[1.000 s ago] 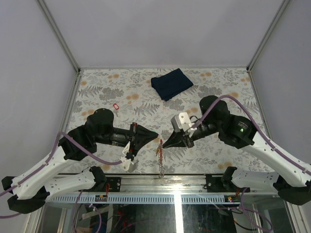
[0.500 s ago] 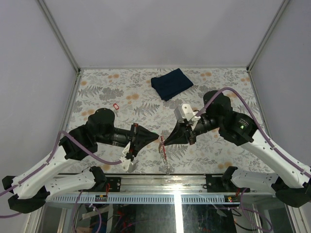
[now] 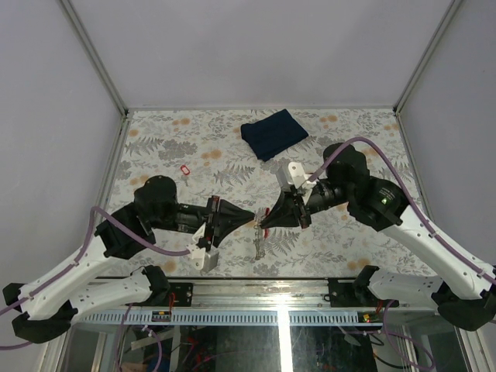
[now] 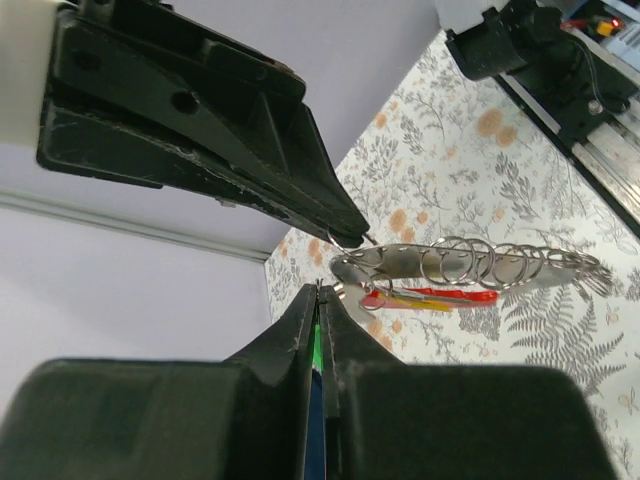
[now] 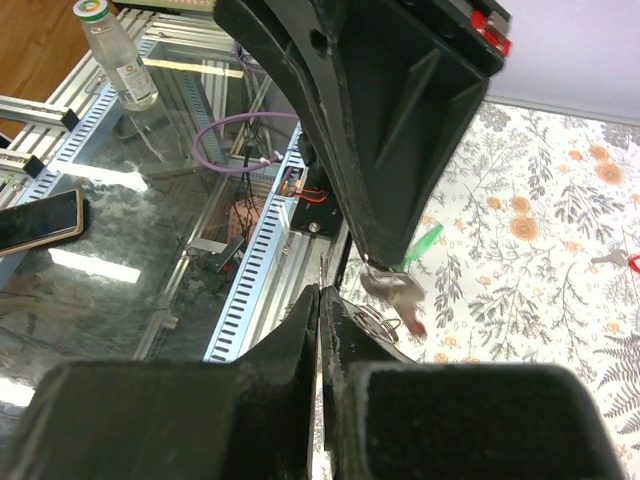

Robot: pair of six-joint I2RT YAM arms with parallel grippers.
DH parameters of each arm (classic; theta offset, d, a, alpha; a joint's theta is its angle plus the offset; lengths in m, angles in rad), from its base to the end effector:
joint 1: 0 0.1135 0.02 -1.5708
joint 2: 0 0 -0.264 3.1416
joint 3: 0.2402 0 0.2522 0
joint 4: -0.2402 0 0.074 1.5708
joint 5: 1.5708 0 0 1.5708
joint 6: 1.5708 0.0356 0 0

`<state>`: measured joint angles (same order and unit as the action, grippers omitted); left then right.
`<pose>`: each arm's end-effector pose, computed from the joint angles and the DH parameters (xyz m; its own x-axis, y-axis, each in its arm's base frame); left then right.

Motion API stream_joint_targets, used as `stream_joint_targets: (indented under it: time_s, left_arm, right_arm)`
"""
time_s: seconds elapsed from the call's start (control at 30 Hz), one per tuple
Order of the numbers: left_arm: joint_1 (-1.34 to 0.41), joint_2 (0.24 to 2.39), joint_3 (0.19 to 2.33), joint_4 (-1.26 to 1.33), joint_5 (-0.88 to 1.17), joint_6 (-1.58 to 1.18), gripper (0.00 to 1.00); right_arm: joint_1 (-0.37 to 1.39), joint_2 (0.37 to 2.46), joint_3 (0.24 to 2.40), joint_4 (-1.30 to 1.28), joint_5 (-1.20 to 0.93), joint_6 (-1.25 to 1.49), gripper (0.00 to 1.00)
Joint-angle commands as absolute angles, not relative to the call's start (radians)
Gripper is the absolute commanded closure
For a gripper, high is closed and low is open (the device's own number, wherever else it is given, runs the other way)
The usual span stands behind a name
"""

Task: Put the keys on the keyring

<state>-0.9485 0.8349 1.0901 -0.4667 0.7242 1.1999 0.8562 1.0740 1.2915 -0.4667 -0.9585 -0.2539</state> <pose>0.0759 -0.1463 0.4079 0.8748 -0.0218 -0.4840 0.4715 -0.1915 0.8608 0.1169 0.1792 0.4337 0.0831 -0.1245 -0.9887 -0.9639 -0.2620 -0.0481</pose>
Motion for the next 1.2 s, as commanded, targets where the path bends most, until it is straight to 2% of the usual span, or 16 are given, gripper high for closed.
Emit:
stream_joint_targets:
  time_s: [0.0, 0.1, 0.27, 0.7, 1.17]
  left_arm:
    - [-0.951, 0.769, 0.995, -0.193, 0.706, 0.987, 1.00]
    - [-0.952, 0.735, 0.928, -0.070, 0.699, 0.888, 1.00]
    - [-0.952, 0.731, 0.914, -0.051, 0.704, 0.867, 1.00]
    - [-0.952, 0.737, 0.950, -0.148, 0.727, 0.938, 1.00]
    - [-0.951, 0.743, 0.971, -0.164, 0.761, 0.957, 1.00]
  right_arm:
    - [0.809, 1.066, 1.327, -0.461, -1.010, -0.260, 1.00]
    - [0.779, 1.076, 1.335, -0.446, -1.090, -0.243, 1.00]
    - [0.773, 1.088, 1.342, -0.410, -1.148, -0.211, 1.00]
    - [0.772, 1.080, 1.333, -0.311, -1.140, -0.119, 1.00]
    - [0.771, 1.105, 1.346, -0.395, -1.097, -0.160, 1.00]
